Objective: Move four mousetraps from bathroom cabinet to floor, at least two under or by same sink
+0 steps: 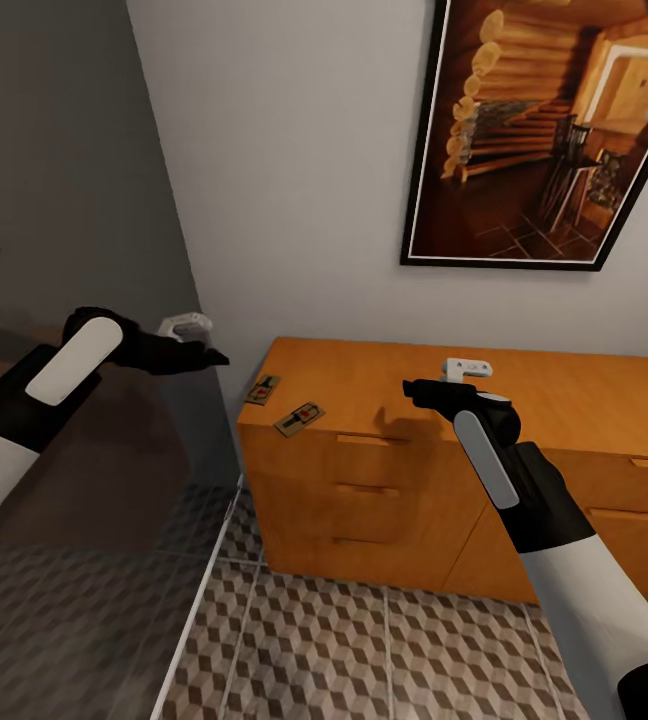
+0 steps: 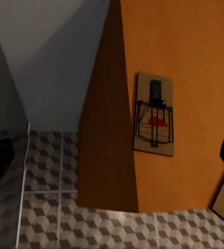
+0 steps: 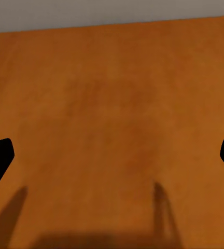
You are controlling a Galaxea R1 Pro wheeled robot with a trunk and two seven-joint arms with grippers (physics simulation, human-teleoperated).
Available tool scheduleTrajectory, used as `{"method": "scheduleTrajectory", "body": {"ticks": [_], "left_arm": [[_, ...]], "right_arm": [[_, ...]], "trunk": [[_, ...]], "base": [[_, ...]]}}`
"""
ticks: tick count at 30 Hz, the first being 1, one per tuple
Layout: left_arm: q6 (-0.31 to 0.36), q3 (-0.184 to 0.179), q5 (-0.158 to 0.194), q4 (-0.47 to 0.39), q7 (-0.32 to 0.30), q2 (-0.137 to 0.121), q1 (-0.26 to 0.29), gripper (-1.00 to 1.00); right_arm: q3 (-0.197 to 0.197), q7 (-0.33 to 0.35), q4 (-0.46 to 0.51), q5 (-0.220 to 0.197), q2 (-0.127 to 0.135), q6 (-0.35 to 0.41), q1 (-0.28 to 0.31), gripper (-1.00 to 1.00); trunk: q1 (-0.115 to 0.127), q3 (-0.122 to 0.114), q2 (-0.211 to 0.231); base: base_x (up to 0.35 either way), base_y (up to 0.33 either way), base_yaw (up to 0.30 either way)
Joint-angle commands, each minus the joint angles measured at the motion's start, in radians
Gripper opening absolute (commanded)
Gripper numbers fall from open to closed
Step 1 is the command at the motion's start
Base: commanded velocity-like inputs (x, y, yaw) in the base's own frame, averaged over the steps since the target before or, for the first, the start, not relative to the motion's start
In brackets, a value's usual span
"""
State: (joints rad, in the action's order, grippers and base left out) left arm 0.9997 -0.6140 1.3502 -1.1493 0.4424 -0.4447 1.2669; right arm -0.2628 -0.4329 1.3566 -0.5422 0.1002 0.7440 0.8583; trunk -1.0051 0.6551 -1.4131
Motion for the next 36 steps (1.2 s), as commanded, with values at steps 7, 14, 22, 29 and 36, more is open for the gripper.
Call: {"method": "scheduleTrajectory", "body": {"ticks": [7,14,22,29,36], "left_arm": [[-0.004,0.004,0.012,0.001,0.151,0.053,0.005,1.0],[-0.012,0.017,0.011,0.017,0.282,0.14,0.013,1.0],[-0.015,0.061,0.011,0.038,0.492,0.264,0.015,1.0],[-0.015,0.11,0.01,0.042,0.614,0.312,0.015,1.0],[-0.015,0.119,0.009,0.043,0.639,0.326,0.015,1.0]], "right_arm": [[-0.003,-0.01,0.001,-0.01,0.0,0.001,0.001,1.0],[-0.003,-0.01,0.001,-0.01,0.0,0.0,0.001,1.0],[-0.003,-0.01,0.0,-0.01,0.0,0.0,0.001,1.0],[-0.003,-0.01,0.001,-0.01,0.0,0.0,0.001,1.0],[-0.003,-0.01,0.001,-0.01,0.0,0.0,0.001,1.0]], "trunk": [[0.0,0.001,-0.001],[0.0,0.001,-0.001],[0.0,0.001,-0.001],[0.0,0.001,-0.001],[0.0,0.001,-0.001]], "base": [[0.0,0.0,0.0],[0.0,0.0,0.0],[0.0,0.0,0.0],[0.0,0.0,0.0],[0.0,0.0,0.0]]}}
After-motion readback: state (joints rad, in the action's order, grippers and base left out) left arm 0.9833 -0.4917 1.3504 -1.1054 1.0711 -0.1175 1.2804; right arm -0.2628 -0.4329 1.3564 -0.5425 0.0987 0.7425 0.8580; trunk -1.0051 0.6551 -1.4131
